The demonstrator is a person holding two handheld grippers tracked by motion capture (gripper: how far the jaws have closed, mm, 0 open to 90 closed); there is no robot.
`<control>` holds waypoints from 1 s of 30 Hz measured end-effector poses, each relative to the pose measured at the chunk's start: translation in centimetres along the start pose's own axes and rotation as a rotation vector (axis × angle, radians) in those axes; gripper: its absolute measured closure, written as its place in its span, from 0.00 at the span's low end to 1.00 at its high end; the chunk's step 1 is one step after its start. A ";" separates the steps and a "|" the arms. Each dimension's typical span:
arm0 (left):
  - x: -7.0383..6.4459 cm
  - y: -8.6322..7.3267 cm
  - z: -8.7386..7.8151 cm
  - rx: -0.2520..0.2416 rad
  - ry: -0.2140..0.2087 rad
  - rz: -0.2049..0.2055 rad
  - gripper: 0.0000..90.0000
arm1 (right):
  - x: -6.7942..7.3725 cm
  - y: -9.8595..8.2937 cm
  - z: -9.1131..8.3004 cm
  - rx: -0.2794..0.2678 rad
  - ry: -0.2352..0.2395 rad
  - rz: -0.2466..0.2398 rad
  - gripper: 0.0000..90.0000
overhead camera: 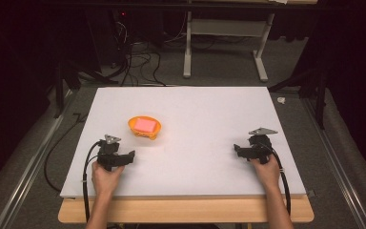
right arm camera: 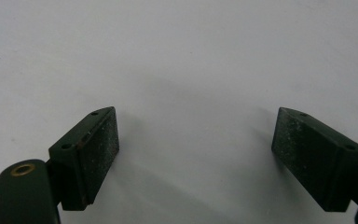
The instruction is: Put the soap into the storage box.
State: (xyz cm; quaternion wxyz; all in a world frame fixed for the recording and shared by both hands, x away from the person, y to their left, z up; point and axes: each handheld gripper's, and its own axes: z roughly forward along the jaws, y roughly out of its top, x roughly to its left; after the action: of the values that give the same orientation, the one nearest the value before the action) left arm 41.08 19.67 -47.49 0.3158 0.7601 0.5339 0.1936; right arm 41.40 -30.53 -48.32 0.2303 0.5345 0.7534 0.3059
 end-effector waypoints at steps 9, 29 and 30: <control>-0.1 0.0 0.6 -0.006 0.009 0.013 0.27 | 0.0 0.0 0.0 0.001 0.000 0.002 0.17; -0.3 -0.4 1.3 -0.061 0.002 0.034 0.26 | 0.0 0.0 0.0 0.000 0.000 0.002 0.17; -0.4 -0.4 1.3 -0.063 0.002 0.034 0.26 | 0.0 0.0 0.0 0.000 0.000 0.002 0.17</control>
State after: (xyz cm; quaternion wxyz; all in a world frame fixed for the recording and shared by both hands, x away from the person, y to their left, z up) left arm 41.46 19.09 -48.71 0.3357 0.7584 0.5149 0.2166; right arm 41.39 -30.52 -48.31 0.2299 0.5353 0.7530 0.3060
